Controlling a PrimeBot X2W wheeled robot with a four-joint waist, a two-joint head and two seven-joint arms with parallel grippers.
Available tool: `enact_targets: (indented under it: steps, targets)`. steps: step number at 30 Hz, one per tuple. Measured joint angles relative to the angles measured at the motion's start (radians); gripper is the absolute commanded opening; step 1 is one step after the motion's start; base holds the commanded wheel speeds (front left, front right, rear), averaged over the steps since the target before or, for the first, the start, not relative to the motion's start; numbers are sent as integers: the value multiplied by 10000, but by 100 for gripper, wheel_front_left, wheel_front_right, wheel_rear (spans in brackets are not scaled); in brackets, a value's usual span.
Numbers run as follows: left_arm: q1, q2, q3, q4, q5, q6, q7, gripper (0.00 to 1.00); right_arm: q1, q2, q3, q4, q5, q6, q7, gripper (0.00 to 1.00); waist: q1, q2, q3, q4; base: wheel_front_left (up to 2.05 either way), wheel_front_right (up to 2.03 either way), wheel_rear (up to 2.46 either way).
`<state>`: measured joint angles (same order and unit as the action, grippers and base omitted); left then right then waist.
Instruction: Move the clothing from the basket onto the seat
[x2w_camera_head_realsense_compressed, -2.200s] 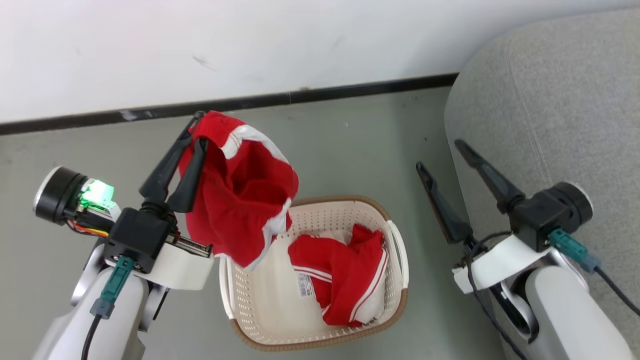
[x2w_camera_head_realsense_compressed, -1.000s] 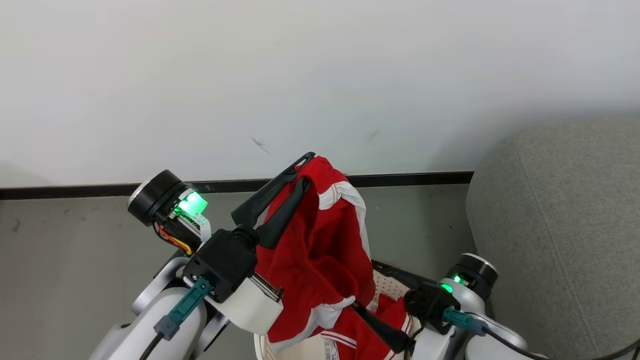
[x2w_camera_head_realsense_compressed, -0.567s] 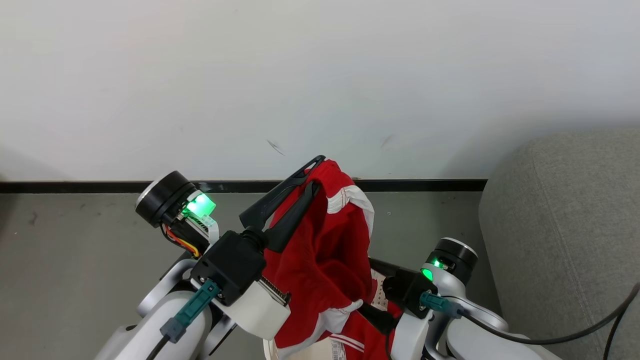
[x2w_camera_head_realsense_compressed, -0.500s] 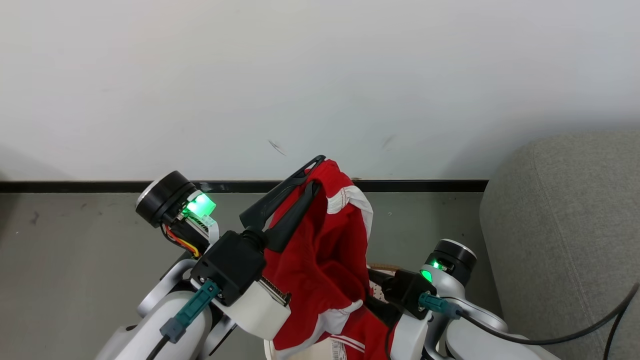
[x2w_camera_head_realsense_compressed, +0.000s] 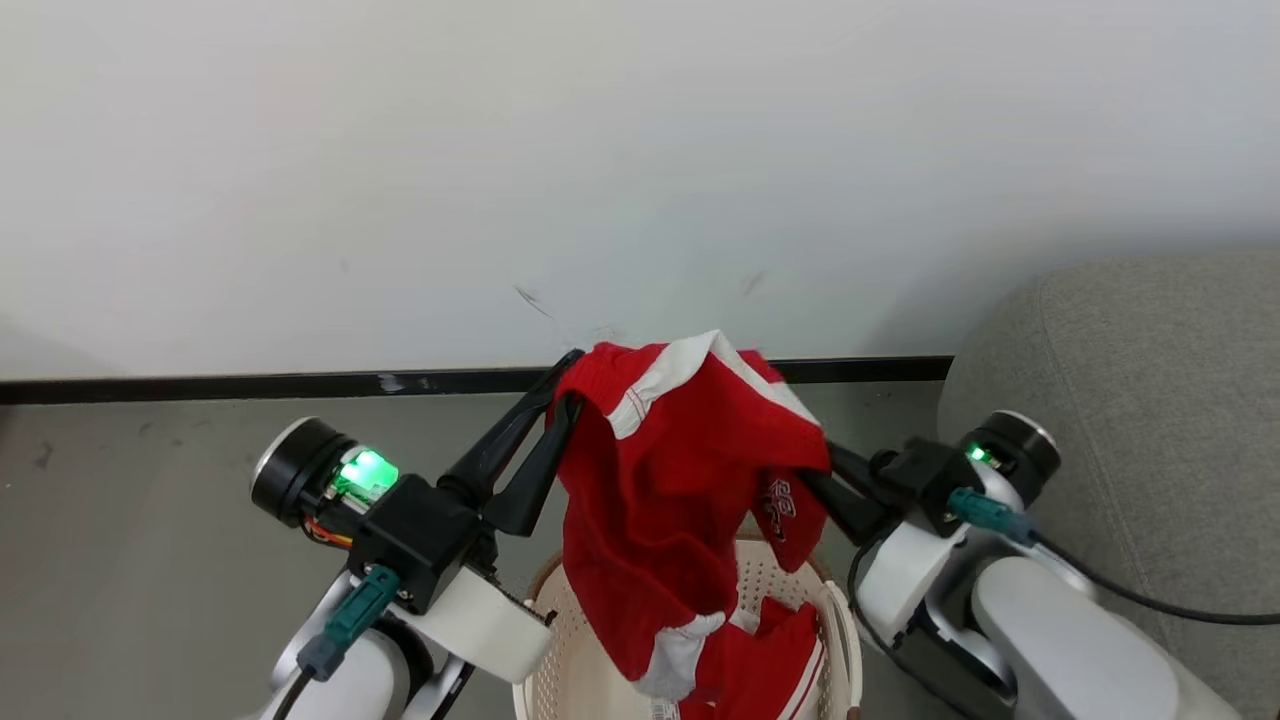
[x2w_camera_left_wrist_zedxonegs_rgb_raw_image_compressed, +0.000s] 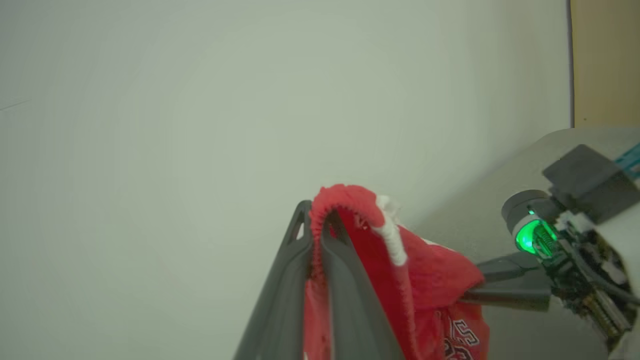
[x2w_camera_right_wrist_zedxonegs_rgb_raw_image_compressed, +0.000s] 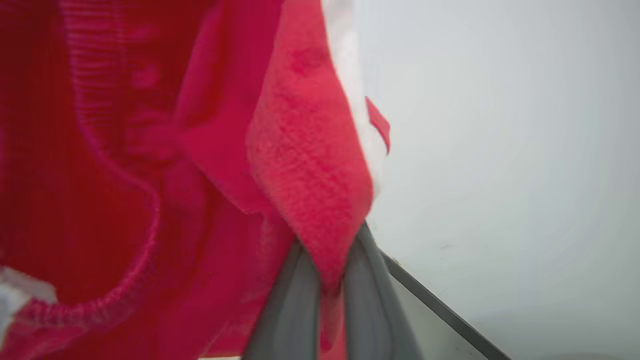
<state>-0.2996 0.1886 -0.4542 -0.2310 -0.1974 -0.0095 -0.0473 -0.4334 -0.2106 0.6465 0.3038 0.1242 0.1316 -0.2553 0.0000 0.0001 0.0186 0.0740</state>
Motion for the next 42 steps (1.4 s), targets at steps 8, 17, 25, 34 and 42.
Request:
enact_targets:
  steps: [8, 17, 25, 34, 42]
  targets:
    - [865, -320, -151, 581, -453, 174, -257, 100, 224, -265, -1896, -869, -50, 0, 0, 0, 0, 0, -73, -372, 0, 0, 0]
    - [1239, -600, -642, 903, -587, 140, -571, 100, 513, -639, -3572, -1783, -629, 0, 0, 0, 1, 0, -162, -910, 0, 0, 0]
    - [1277, -709, -1185, 1197, -669, -169, -779, 100, 1433, -836, -4957, -2389, -978, 0, 0, 0, 0, 0, -230, -1481, 0, 0, 0]
    - [1471, -826, -1333, 1511, -742, -251, -922, 100, 2349, -1014, -6312, -2966, -1323, 0, 0, 0, 0, 0, -284, -2190, 0, 0, 0]
    - [1471, -882, -1536, 1620, -748, -376, -1058, 100, 3084, -984, -6911, -3567, -1576, 0, 0, 0, 0, 0, -312, -2806, 0, 0, 0]
